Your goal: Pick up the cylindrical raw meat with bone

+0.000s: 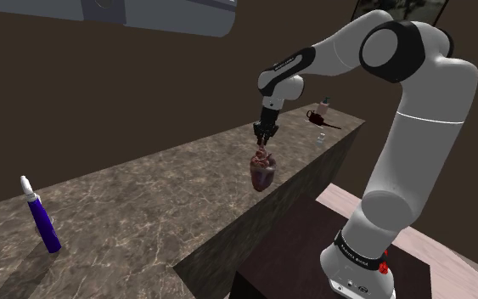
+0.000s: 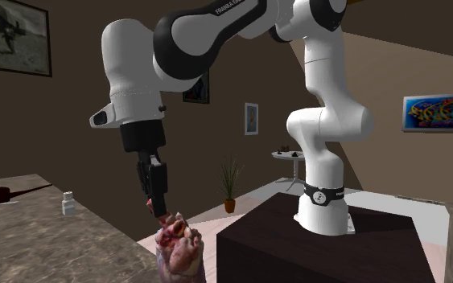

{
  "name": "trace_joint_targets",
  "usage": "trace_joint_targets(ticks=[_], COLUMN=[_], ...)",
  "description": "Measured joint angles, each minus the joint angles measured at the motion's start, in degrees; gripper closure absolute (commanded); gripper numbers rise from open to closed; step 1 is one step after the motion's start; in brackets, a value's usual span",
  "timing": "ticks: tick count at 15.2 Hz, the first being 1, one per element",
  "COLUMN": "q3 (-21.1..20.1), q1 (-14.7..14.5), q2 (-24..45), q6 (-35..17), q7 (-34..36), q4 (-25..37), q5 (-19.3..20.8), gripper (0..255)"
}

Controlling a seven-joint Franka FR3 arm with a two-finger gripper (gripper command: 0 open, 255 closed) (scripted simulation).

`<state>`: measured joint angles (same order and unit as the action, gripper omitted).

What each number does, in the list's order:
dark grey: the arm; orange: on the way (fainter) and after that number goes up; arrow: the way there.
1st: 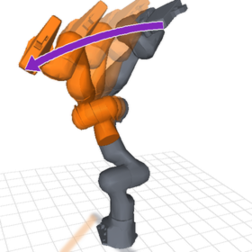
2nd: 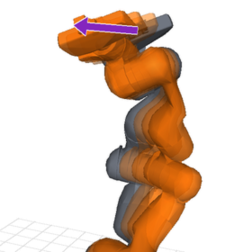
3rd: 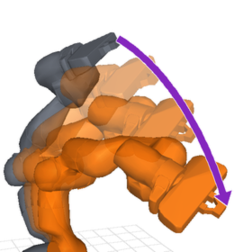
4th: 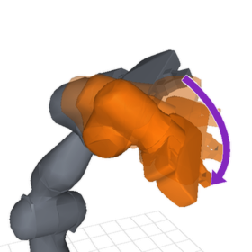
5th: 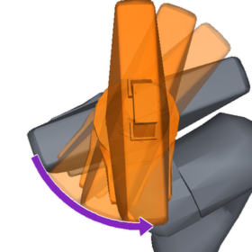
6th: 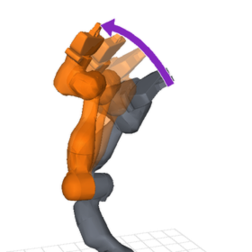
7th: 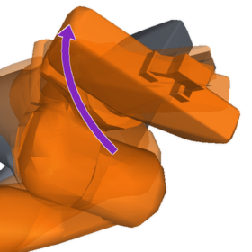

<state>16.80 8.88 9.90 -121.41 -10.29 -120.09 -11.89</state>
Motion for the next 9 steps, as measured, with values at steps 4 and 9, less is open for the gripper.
trace_joint_targets(ticks=[4, 9], q3=[0.0, 0.2], q1=[0.0, -0.1], q2=[-0.1, -1.9], q6=[0.3, 3.4], q7=[0.1, 1.0], q4=[0.2, 1.5], q5=[0.1, 1.1], gripper=[255, 255])
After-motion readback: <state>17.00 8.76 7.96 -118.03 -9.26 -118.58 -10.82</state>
